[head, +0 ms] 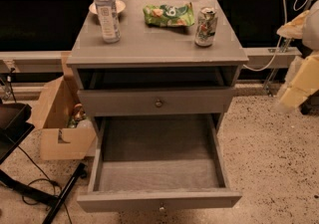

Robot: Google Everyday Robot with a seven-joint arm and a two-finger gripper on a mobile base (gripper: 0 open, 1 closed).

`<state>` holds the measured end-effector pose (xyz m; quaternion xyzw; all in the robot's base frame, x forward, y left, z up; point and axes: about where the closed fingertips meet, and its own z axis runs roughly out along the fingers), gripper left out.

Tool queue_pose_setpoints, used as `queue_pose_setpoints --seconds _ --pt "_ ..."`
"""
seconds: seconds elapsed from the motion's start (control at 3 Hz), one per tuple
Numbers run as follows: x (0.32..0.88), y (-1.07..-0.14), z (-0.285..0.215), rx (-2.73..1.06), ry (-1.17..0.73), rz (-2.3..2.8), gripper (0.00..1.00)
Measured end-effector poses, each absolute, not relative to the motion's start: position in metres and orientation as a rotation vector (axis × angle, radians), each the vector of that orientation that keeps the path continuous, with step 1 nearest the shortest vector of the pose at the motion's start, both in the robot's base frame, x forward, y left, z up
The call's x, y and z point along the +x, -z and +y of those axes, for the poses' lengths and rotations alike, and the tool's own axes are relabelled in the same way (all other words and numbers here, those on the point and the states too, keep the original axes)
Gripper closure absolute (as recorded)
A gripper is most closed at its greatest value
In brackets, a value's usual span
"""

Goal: Place 7up can into middle drawer

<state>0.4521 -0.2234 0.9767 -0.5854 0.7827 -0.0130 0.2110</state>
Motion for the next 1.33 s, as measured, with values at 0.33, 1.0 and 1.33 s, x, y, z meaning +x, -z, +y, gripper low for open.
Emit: queue_pose_setpoints --seconds 0.33,1.0,1.33 --pt "0.51 -0.983 -0.235 -1.449 -0.071 2.035 0.0" --pt "0.655 -0.998 -0.238 -1.181 -0.267 1.762 0.0" --pt "0.708 -0.983 -0.204 -1.113 -0.421 1.675 0.0"
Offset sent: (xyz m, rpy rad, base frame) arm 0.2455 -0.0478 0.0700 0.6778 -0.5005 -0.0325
